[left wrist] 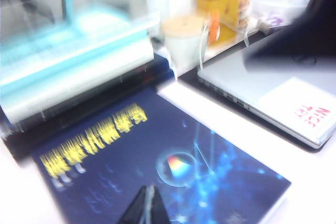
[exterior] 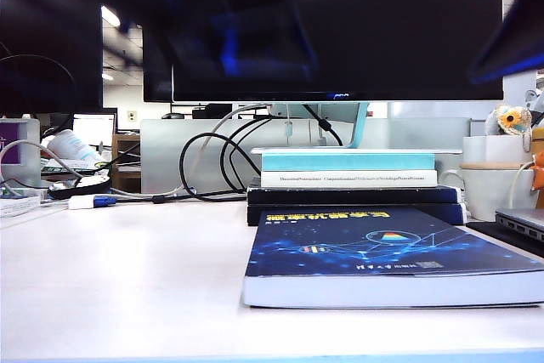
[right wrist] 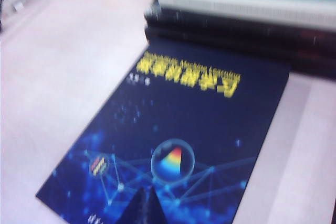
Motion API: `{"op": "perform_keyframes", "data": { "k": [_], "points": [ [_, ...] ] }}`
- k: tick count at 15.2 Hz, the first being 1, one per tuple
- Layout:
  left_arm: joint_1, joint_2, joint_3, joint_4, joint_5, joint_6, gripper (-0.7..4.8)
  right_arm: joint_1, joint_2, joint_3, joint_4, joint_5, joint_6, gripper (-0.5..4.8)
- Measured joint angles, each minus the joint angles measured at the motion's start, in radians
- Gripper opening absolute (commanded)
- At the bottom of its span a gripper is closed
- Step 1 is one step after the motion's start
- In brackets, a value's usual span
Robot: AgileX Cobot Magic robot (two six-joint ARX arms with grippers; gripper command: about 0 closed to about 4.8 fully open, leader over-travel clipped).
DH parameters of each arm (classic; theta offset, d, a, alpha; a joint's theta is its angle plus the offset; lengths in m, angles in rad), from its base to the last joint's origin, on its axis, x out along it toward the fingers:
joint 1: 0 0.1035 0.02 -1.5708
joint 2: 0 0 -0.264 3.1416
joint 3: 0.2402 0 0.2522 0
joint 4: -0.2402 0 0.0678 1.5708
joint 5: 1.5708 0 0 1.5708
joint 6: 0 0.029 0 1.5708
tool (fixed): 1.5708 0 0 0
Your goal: Close the book.
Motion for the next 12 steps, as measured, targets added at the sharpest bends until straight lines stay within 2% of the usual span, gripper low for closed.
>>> {"op": "perform_keyframes", "data": {
  "k": [1,4,7,8,11,12],
  "points": [
    [0.042,-0.059,0.0,-0.068,0.06,0.011,-0.06,0.0,0.0,0.0,-0.01,0.0,0.0,-0.01],
    [0.235,-0.27,0.002,-0.329,0.349,0.02,-0.06,0.0,0.0,0.0,-0.016,-0.003,0.0,-0.01],
    [0.451,-0.475,0.008,-0.489,0.553,0.021,-0.06,0.0,-0.001,0.0,-0.037,-0.009,0.0,-0.01],
    [0.571,-0.584,0.007,-0.582,0.671,0.021,-0.06,0.0,-0.003,0.0,-0.065,-0.055,0.005,-0.01],
    [0.694,-0.711,0.008,-0.726,0.803,0.021,-0.06,0.0,-0.017,0.002,-0.112,-0.109,0.014,-0.01],
    [0.718,-0.747,0.008,-0.78,0.805,0.02,-0.06,0.0,-0.029,0.007,-0.121,-0.11,0.026,-0.01]
  ]
}}
